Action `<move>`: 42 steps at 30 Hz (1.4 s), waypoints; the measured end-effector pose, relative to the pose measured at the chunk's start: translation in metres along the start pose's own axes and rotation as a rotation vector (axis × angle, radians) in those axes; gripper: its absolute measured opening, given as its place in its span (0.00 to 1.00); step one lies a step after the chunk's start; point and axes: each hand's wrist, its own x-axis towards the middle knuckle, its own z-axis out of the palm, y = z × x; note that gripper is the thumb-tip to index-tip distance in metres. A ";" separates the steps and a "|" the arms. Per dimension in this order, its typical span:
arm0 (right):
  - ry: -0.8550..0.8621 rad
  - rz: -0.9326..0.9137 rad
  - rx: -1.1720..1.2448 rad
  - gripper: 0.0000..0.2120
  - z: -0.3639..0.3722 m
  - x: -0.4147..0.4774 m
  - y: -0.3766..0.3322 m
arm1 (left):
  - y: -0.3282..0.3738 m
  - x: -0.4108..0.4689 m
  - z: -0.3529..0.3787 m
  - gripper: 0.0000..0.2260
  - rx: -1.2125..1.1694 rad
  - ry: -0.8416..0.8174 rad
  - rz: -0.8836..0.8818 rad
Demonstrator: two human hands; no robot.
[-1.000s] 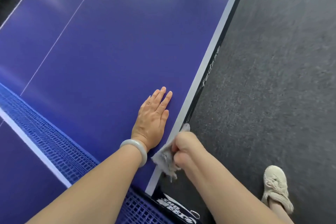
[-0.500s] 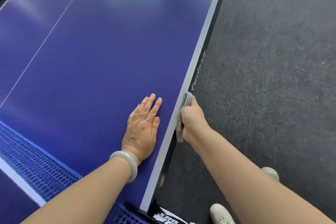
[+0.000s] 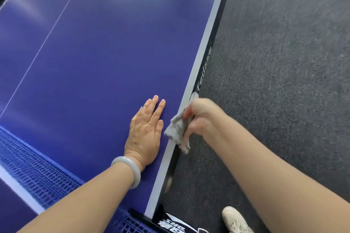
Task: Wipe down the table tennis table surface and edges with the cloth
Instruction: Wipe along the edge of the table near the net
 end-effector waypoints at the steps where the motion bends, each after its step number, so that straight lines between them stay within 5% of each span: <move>1: -0.007 0.005 -0.004 0.18 -0.001 0.004 -0.001 | 0.000 -0.001 0.000 0.24 0.005 -0.001 -0.003; 4: -0.053 0.235 0.000 0.27 0.009 -0.003 0.038 | 0.000 -0.002 -0.001 0.24 0.024 -0.004 0.000; 7: -0.293 0.361 -0.014 0.39 0.024 -0.011 0.095 | 0.000 -0.002 -0.001 0.23 0.013 -0.009 -0.010; 11: -0.476 0.503 0.179 0.29 0.013 0.002 0.066 | 0.001 -0.002 -0.002 0.24 0.022 -0.006 -0.023; 14: -0.398 0.402 0.344 0.25 -0.009 0.018 0.017 | 0.002 -0.001 -0.002 0.24 0.032 -0.016 -0.023; 18: -0.283 0.199 0.317 0.14 -0.018 0.006 0.024 | 0.003 -0.003 -0.004 0.24 0.029 -0.009 -0.024; 24: -0.389 0.295 0.100 0.07 -0.021 0.002 0.081 | 0.014 0.001 -0.009 0.24 0.034 -0.010 -0.060; 28: -0.273 0.065 -0.061 0.20 -0.035 0.021 0.055 | 0.024 0.035 -0.026 0.19 -0.005 0.068 -0.033; 34: -0.196 -0.328 0.019 0.46 -0.038 0.026 0.071 | 0.052 0.143 -0.020 0.19 0.014 0.078 -0.026; 39: -0.138 -0.745 -0.143 0.42 -0.033 0.029 0.093 | 0.066 0.209 -0.001 0.23 0.035 0.026 0.014; 42: -0.079 -0.838 -0.115 0.35 -0.029 0.037 0.082 | 0.065 0.211 0.005 0.24 -0.053 0.063 0.000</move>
